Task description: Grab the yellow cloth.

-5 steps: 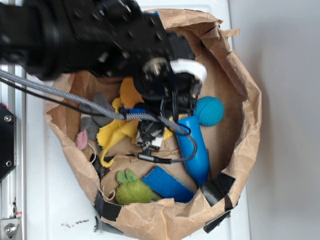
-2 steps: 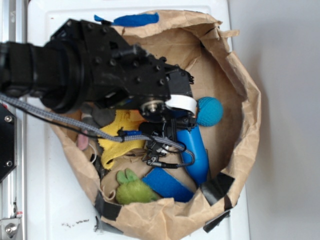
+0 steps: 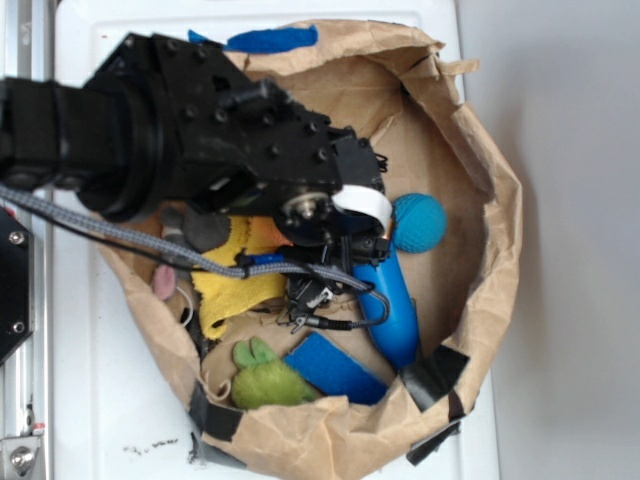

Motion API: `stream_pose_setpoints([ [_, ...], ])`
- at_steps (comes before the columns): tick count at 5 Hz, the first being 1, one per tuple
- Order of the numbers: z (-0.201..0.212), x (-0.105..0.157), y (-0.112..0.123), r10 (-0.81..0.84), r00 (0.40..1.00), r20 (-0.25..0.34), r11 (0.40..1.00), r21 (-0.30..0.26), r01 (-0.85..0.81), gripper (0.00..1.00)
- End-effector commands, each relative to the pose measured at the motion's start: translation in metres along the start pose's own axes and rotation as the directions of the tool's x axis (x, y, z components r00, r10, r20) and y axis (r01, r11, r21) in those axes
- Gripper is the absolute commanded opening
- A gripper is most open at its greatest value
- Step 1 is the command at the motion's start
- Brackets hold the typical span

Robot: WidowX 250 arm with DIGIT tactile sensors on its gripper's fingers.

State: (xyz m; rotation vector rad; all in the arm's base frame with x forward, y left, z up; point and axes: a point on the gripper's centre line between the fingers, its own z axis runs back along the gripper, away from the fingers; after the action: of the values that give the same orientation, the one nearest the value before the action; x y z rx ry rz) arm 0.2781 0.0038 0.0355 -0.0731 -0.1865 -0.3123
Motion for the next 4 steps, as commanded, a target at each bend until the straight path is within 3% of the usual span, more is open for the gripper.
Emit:
stream_pose_setpoints([
  [1, 0.033, 0.011, 0.006, 0.035, 0.998, 0.057, 0.999, -0.016, -0.034, 0.00],
  [2, 0.059, 0.011, 0.012, 0.069, 0.995, 0.070, 0.997, -0.049, -0.066, 0.00],
  [3, 0.093, 0.009, 0.016, 0.112, 0.991, 0.075, 0.993, -0.047, -0.108, 0.00],
  [4, 0.138, 0.007, 0.017, 0.154, 0.984, 0.090, 0.985, -0.094, -0.146, 0.00],
])
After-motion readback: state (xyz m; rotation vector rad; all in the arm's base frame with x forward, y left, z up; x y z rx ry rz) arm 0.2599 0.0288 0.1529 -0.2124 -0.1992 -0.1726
